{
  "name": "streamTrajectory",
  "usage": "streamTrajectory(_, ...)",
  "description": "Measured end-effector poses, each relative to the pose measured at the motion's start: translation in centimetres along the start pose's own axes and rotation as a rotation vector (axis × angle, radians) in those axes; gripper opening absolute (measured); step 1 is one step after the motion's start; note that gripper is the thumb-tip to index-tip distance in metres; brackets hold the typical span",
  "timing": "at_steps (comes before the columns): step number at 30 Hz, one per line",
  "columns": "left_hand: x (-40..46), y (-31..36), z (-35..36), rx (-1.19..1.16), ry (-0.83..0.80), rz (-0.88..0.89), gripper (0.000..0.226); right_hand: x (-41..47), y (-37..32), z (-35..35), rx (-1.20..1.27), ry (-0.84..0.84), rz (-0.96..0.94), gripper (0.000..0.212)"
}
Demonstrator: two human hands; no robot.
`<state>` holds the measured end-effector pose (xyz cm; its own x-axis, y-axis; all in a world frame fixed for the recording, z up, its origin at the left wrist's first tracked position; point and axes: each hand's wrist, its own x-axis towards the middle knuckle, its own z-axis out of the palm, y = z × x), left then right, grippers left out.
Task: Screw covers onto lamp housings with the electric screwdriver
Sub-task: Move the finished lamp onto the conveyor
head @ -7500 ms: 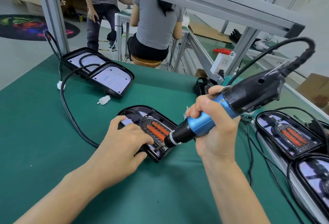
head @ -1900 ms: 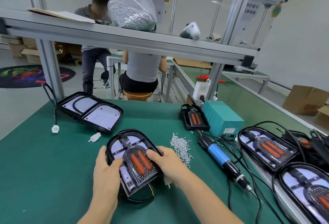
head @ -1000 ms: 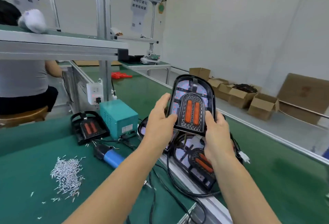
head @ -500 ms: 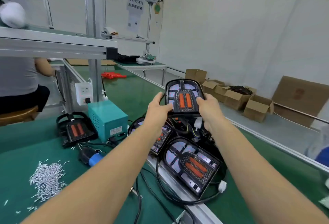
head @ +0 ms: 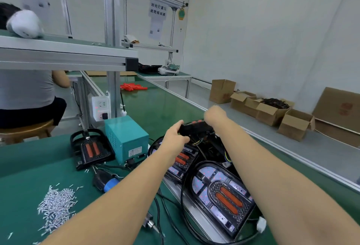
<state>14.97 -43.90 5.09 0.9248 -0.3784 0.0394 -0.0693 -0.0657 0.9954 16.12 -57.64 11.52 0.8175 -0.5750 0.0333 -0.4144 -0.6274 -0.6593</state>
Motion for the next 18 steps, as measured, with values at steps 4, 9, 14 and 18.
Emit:
streamTrajectory(4,0.3,-0.3,-0.5,0.129,-0.044,0.021,0.064,0.0,1.1,1.2,-0.262,0.013,-0.011,0.031)
streamTrajectory(9,1.0,-1.2,-1.2,0.264,-0.002,0.001,0.072,-0.1,0.9,1.9,-0.456,0.044,-0.071,0.023)
streamTrajectory(14,1.0,-1.7,-1.5,0.313,-0.011,-0.041,0.08,-0.3,0.9,1.9,-0.539,0.041,-0.104,0.027)
streamTrajectory(18,1.2,-1.7,-2.1,0.286,-0.013,-0.064,0.07,-0.2,0.5,2.2,-0.606,-0.001,-0.123,0.031)
